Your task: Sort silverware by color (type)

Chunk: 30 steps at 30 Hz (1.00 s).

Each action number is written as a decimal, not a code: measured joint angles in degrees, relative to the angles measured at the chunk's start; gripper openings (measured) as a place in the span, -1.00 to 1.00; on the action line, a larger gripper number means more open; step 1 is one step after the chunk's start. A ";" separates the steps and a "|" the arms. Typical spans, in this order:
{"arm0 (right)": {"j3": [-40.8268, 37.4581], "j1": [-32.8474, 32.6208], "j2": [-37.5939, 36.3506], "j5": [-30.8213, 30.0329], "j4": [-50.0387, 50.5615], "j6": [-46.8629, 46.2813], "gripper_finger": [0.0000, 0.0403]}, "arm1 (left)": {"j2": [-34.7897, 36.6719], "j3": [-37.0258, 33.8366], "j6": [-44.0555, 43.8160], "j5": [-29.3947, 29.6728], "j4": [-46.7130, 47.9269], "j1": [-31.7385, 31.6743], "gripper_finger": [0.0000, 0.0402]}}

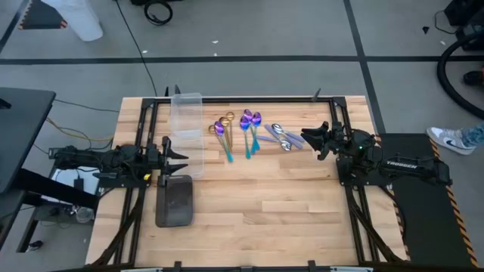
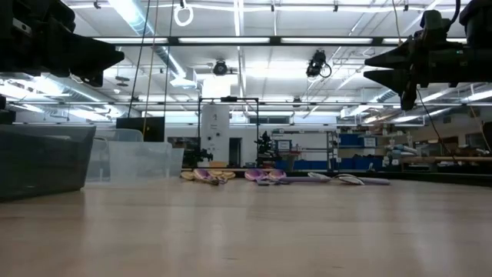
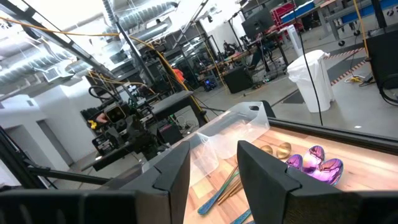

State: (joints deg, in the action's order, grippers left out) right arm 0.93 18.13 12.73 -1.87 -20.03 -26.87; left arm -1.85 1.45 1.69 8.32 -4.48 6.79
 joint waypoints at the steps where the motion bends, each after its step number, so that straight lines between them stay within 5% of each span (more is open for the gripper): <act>1: 0.02 0.01 0.00 0.00 0.00 0.00 -0.29 | 0.00 0.00 0.00 0.00 0.00 -0.02 -0.38; 13: 0.01 0.00 0.00 -0.70 -0.44 0.01 -0.29 | -0.02 -0.02 0.04 0.00 -3.31 0.00 -0.38; 21: 0.02 0.02 0.00 -18.19 -10.34 -0.36 -0.29 | 0.02 0.02 0.44 0.00 -14.37 -0.02 -0.38; 30: 0.02 0.00 0.00 -20.91 -12.09 -2.10 -0.29 | 0.00 0.02 -1.60 0.00 -14.03 -0.02 -0.38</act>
State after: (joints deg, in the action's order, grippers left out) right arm 0.95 18.13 12.73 -22.78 -32.12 -28.97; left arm -1.85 1.48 0.09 8.32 -18.51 6.76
